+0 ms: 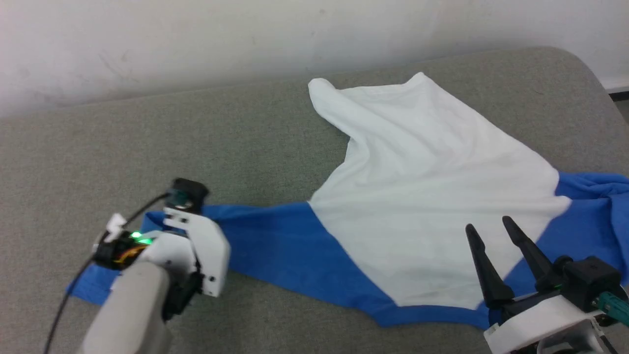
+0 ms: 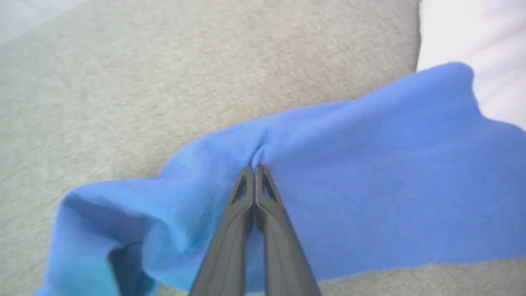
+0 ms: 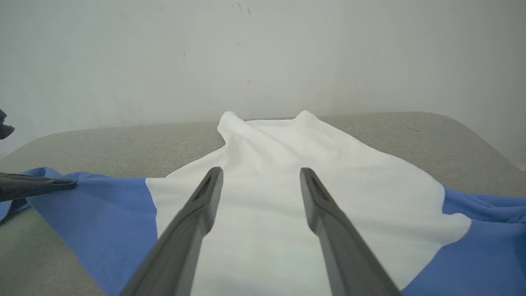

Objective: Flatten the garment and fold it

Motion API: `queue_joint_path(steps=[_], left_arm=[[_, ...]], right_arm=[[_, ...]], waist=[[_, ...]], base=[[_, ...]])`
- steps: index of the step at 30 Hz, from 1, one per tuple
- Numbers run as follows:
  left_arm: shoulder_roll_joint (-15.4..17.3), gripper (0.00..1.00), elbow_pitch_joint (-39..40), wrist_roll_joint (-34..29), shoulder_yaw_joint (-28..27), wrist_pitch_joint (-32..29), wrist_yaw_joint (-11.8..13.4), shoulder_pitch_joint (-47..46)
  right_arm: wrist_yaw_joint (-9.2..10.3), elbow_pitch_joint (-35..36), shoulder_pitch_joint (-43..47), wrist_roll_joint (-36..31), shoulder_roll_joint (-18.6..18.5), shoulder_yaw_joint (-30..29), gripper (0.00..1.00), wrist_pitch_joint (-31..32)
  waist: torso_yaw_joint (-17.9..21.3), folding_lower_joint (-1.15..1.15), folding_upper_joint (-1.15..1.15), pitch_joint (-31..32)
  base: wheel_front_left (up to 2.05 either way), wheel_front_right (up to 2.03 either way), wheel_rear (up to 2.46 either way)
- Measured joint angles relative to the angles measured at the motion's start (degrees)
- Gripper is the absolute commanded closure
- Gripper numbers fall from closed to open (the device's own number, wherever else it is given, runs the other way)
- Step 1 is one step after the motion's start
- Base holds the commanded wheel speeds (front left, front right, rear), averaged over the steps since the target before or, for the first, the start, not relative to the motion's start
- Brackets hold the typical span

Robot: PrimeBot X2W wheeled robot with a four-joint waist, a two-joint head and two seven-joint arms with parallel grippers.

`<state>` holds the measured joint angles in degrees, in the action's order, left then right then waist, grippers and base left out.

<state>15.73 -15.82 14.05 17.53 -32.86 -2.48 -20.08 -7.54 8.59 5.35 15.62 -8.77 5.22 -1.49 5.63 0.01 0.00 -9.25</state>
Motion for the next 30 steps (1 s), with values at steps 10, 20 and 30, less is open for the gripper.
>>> queue_joint_path(steps=[10,20,30], left_arm=[[4.72,1.0,7.86,4.8,-14.26,2.58,10.45,9.38],[4.31,0.0,11.73,7.47,-19.72,7.06,14.46,18.59],[3.0,0.0,19.95,8.92,-16.11,7.32,10.84,19.25]], right_arm=[[0.01,1.51,1.98,-0.71,0.65,-0.81,0.0,1.14],[0.0,3.12,2.04,-1.67,0.59,-0.58,0.0,1.99],[0.0,4.53,4.07,-2.05,0.6,-0.49,0.0,3.63]], waist=[[-1.66,-0.01,0.0,1.22],[-3.25,-0.01,0.0,1.89],[-3.75,-0.01,0.0,5.08]], base=[[0.0,0.0,0.0],[0.0,0.0,0.0],[0.0,0.0,0.0]])
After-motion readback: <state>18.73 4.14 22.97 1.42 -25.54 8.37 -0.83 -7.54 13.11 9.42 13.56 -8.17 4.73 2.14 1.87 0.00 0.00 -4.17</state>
